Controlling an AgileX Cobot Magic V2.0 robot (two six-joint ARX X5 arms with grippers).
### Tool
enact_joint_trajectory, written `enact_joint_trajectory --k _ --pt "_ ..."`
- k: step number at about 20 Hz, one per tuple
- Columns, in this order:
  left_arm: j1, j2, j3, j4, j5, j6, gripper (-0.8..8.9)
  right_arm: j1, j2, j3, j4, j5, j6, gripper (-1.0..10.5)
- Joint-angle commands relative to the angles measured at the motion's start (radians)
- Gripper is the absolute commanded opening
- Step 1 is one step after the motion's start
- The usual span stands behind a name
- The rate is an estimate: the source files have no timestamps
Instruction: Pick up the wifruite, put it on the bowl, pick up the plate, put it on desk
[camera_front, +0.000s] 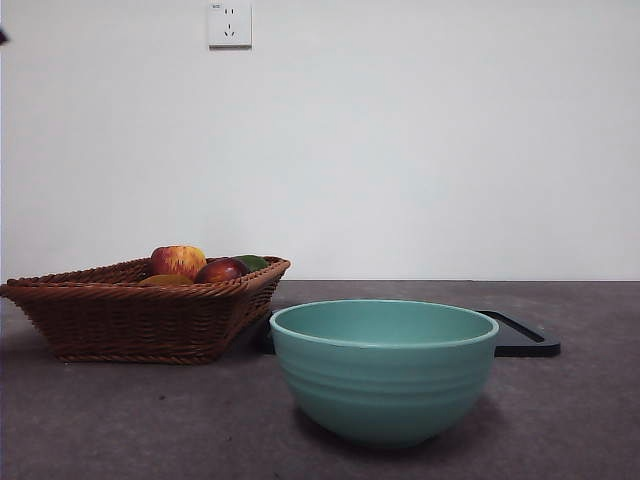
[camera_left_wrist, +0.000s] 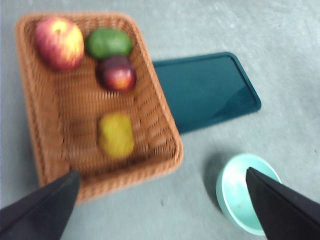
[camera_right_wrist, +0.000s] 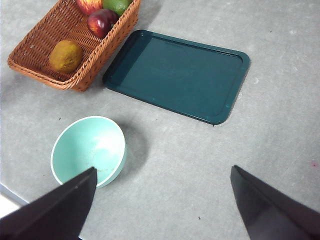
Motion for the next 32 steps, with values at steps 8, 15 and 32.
enact_joint_trajectory --k 8,15,32 --pt "-0.159 0.388 0.074 0.149 -0.238 0.0 5.18 0.005 0.004 0.019 0.008 -0.003 0.011 4.3" --pt "-0.191 0.628 0.074 0.267 -0.344 0.0 5.18 0.005 0.004 0.019 0.006 0.002 0.011 4.3" --pt "-0.195 0.661 0.076 0.282 -0.386 -0.003 1.72 0.005 0.004 0.018 0.002 0.004 0.011 4.3"
